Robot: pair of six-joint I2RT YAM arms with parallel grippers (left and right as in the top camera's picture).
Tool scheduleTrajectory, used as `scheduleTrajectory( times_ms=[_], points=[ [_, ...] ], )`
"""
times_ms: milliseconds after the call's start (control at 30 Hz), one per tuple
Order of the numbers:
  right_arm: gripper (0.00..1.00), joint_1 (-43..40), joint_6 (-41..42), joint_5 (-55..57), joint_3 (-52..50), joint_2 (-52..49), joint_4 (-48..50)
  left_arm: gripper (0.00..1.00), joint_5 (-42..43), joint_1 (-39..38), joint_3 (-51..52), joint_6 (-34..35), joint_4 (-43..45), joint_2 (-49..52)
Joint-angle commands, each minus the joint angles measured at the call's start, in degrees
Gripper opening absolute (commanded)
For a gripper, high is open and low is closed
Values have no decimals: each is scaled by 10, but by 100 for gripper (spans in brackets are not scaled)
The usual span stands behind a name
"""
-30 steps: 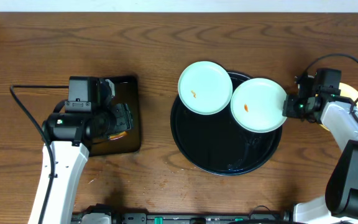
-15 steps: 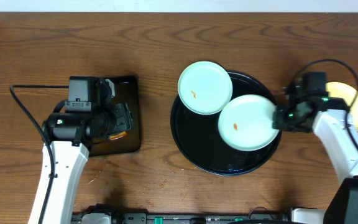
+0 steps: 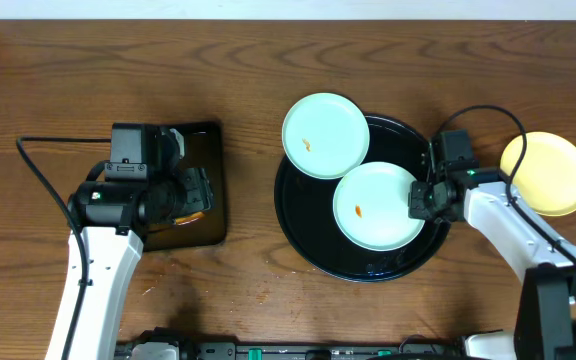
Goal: Clean dirty plates on tray and stack at the side
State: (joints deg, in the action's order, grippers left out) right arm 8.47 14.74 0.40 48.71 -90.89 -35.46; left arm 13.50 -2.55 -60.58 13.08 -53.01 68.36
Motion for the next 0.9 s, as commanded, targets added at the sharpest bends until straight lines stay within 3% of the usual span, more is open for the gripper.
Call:
scheduleTrajectory(
  times_ms=[0, 567, 867],
  points=[
    [1, 6, 9, 3, -15, -22, 23, 63, -39, -2, 5, -11, -3, 1],
    [1, 6, 9, -6, -33, -86, 72, 63, -40, -2, 11, -11, -8, 45],
    [1, 6, -5, -2, -33, -86, 62, 58, -119, -2, 11, 12, 14, 152]
  ],
)
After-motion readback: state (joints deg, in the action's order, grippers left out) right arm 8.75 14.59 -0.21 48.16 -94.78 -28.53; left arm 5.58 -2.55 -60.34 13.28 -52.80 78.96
